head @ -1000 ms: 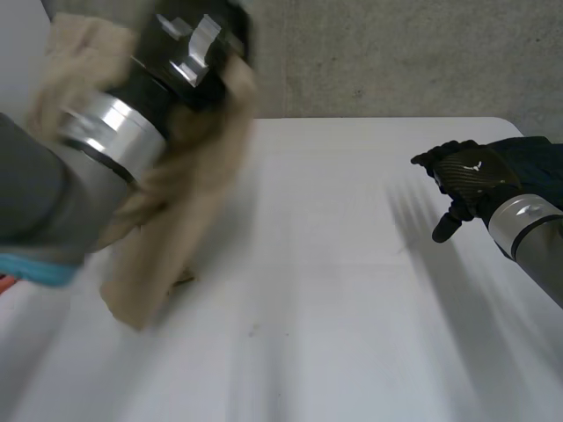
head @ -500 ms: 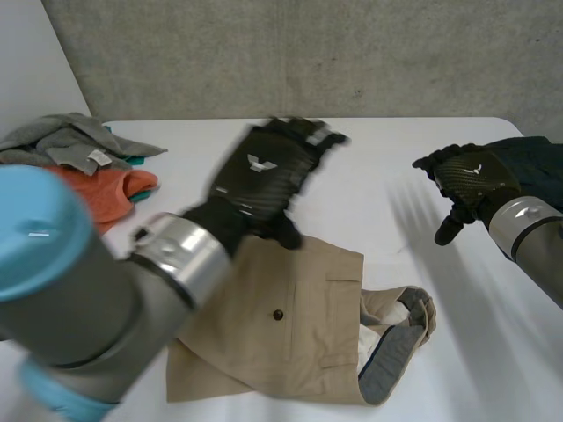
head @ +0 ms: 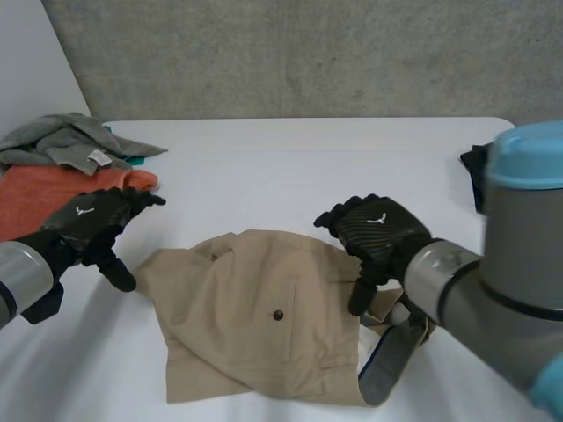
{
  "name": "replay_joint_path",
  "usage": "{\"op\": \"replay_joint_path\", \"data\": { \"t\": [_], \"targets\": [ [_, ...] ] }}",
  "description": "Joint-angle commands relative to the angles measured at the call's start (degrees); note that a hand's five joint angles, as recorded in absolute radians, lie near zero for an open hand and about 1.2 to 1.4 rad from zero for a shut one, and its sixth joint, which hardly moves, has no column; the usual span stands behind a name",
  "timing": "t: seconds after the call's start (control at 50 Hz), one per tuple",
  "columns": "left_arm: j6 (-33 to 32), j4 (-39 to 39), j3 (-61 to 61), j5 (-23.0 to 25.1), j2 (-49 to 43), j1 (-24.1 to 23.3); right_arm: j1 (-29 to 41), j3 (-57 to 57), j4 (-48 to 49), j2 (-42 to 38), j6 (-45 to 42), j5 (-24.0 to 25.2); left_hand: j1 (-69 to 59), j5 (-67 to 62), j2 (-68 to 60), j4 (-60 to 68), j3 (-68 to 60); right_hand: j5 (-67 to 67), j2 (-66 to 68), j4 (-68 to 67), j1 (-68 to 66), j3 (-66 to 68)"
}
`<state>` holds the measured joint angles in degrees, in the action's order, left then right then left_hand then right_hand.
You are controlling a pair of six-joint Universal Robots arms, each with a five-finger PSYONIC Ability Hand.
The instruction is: Fold the laundry.
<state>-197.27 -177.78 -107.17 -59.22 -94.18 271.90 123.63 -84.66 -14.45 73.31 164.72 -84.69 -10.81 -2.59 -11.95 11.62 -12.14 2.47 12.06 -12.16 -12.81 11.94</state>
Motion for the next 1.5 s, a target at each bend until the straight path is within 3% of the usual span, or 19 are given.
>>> {"op": "replay_joint_path", "data": {
  "t": [0.02, 0.18, 0.26, 0.32, 0.34, 0.38, 0.4, 0.56, 0.64, 0.66, 0.74, 0.84, 0.98, 1.14, 1.2, 1.26, 1.44, 1.5],
  "targets": [
    [-3.82, 0.5, 7.5, 3.67, -11.98, 0.56, 2.14, 8.89, -1.01, -9.58, 8.94, -6.98, 0.81, 2.59, 1.95, -1.62, 2.14, -2.47, -2.06, 2.16, 2.81, -1.94],
    [-7.86, 5.78, 15.24, 0.86, -20.95, -2.6, 1.09, 20.05, -4.97, -20.39, 18.18, -7.07, -0.56, 1.22, 0.57, -0.24, 0.77, -2.47, -2.06, 2.16, 2.81, -1.94],
    [-10.06, 6.49, 17.61, -0.81, -23.68, -4.8, 1.08, 24.45, -6.37, -25.32, 19.68, -6.11, -18.51, -16.73, -17.37, 17.7, -17.18, 0.55, 0.96, -0.85, -0.2, 1.08],
    [-10.15, 5.87, 18.84, -1.42, -25.44, -6.03, 1.17, 27.61, -6.73, -28.66, 19.59, -5.49, -33.81, -32.03, -32.68, 33.0, -32.48, 15.64, 16.05, -15.95, -15.3, 16.17],
    [-10.33, 5.43, 20.06, -1.95, -26.66, -6.91, 1.09, 29.01, -6.64, -29.62, 19.5, -5.58, -50.03, -48.26, -48.9, 49.23, -48.71, 33.68, 34.1, -33.99, -33.34, 34.21],
    [-10.15, 5.08, 21.56, -2.83, -27.55, -7.7, 0.91, 30.77, -6.2, -30.16, 19.42, -5.66, -65.26, -63.48, -64.13, 64.46, -63.93, 62.8, 63.22, -63.11, -62.46, 63.34],
    [-10.15, 4.82, 22.44, -3.27, -27.99, -8.14, 0.82, 31.83, -5.85, -30.25, 19.33, -5.67, -69.15, -67.37, -68.01, 68.34, -67.82, 67.48, 67.89, -67.79, -67.14, 68.01],
    [-6.56, -0.62, 36.5, -11.7, -24.05, -12.89, -1.11, 43.87, 8.98, -27.09, 8.18, -4.87, -69.19, -67.41, -68.05, 68.38, -67.86, 67.53, 67.94, -67.84, -67.19, 68.06],
    [2.56, -13.33, 40.38, -21.26, -15.37, -15.17, -2.34, 46.52, 24.26, -23.22, 0.88, -6.28, -69.19, -67.41, -68.05, 68.38, -67.86, 67.53, 67.94, -67.84, -67.19, 68.06],
    [4.07, -15.81, 40.2, -22.68, -14.03, -15.52, -3.13, 46.52, 31.26, -21.56, -0.96, -6.54, -69.19, -67.41, -68.05, 68.38, -67.86, 67.53, 67.94, -67.84, -67.19, 68.06],
    [8.3, -25.06, 38.1, -26.82, -8.84, -17.02, -4.1, 46.34, 40.2, -18.65, -0.71, -4.53, -69.19, -67.41, -68.05, 68.38, -67.86, 67.53, 67.94, -67.84, -67.19, 68.06],
    [6.64, -22.88, 31.69, -24.11, -5.94, -20.27, -4.54, 45.91, 36.61, -17.15, 1.48, -0.49, -69.19, -67.41, -68.05, 68.38, -67.86, 67.53, 67.94, -67.84, -67.19, 68.06],
    [5.23, -20.32, 15.26, -22.69, -4.79, -23.52, -5.24, 33.88, 27.21, -14.6, 4.21, 2.33, -69.19, -67.41, -68.05, 68.38, -67.86, 67.53, 67.94, -67.84, -67.19, 68.06],
    [2.95, -23.75, -0.12, -22.87, -10.84, -25.28, -5.16, 12.19, 23.95, -16.09, 0.27, 2.68, -69.19, -67.41, -68.05, 68.38, -67.86, 67.53, 67.94, -67.84, -67.19, 68.06],
    [2.94, -22.0, -2.42, -22.87, -11.99, -25.81, -4.98, 8.47, 23.69, -17.41, -2.28, 2.42, -69.19, -67.41, -68.05, 68.38, -67.86, 67.53, 67.94, -67.84, -67.19, 68.06],
    [2.86, -15.26, -3.74, -22.7, -11.47, -26.6, -5.33, 5.39, 22.72, -18.12, -5.89, 2.07, -68.37, -66.59, -67.24, 67.57, -67.05, 67.53, 67.94, -67.84, -67.19, 68.06],
    [2.94, -3.19, -0.32, -22.17, -0.85, -26.08, -6.12, 1.08, 21.13, -13.12, -9.76, 3.91, -20.17, -18.39, -19.03, 19.36, -18.84, 67.53, 67.94, -67.84, -67.19, 68.06],
    [3.38, -3.36, 1.26, -21.64, 1.79, -23.63, -5.86, 0.11, 21.31, -11.27, -9.76, 4.7, -17.91, -16.13, -16.77, 17.1, -16.58, 67.53, 67.94, -67.84, -67.19, 68.06]
  ]
}}
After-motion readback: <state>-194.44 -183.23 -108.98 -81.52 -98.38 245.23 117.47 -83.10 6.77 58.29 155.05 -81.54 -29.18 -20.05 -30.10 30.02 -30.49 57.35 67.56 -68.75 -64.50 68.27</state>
